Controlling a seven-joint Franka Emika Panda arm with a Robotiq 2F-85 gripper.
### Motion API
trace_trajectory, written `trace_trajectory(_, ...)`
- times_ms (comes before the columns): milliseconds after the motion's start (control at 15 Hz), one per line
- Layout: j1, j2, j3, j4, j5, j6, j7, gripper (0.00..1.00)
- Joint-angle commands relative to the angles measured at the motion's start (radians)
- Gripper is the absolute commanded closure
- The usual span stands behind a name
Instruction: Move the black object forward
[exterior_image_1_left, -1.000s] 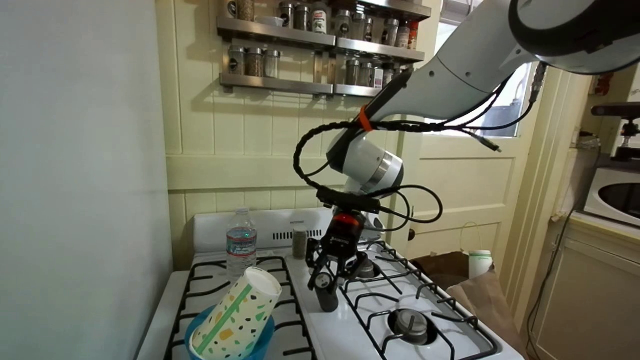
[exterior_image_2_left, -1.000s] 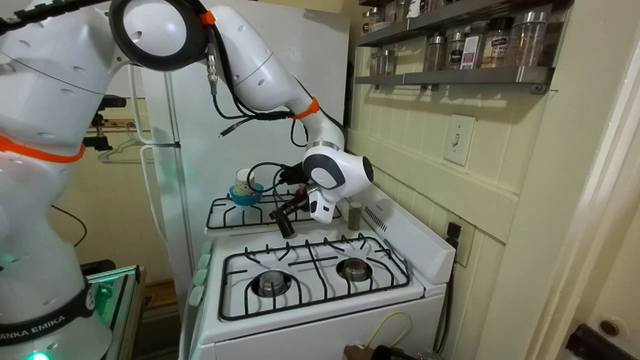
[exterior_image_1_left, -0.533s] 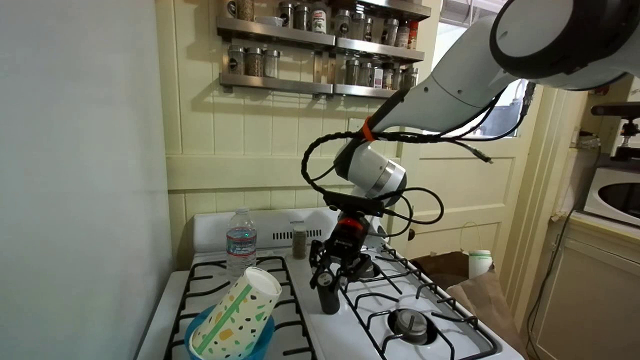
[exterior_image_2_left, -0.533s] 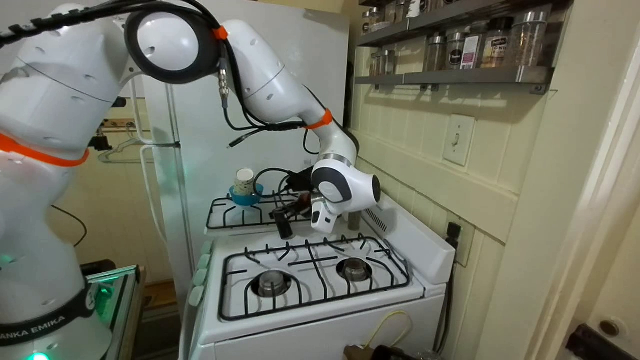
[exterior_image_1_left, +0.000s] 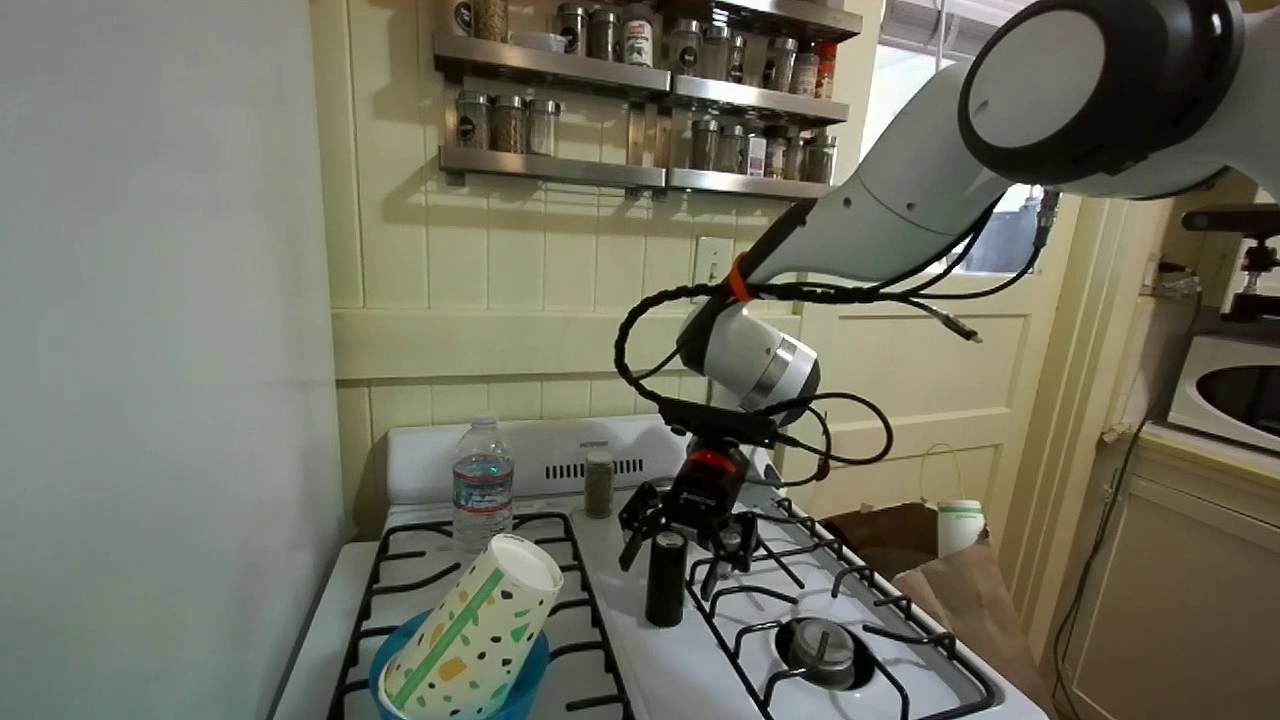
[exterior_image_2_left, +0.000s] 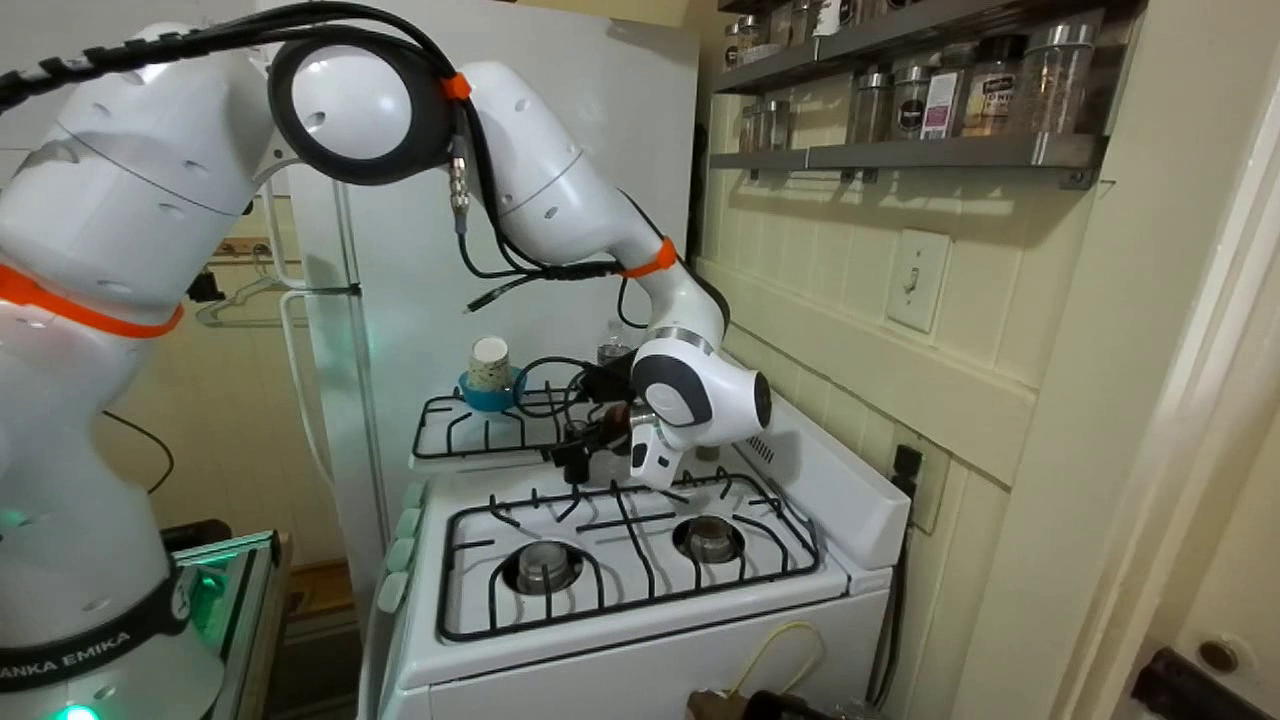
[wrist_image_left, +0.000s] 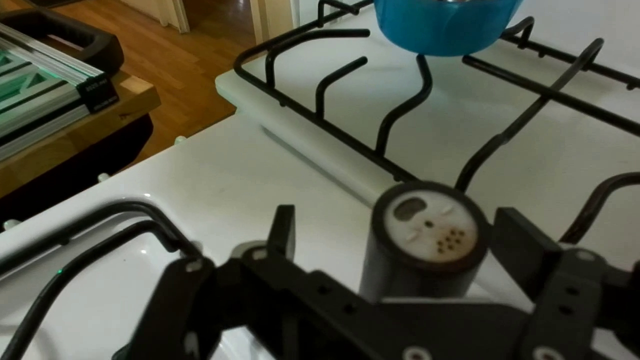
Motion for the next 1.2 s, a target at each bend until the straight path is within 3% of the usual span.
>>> trace_trajectory(0, 0.031, -0.077, -0.02, -0.026, -0.028, 0.04, -0.057, 0.0)
trace_trajectory(267, 0.076, -0.19, -0.032, -0.056, -0.126, 0.095, -0.027, 0.0)
trace_trajectory(667, 0.139, -0.35, -0.015, -0.115, -0.385, 0.185, 0.077, 0.0)
trace_trajectory(1133, 0.171, -0.547, 0.046, -0.308, -0.585, 0.468, 0.027, 0.0)
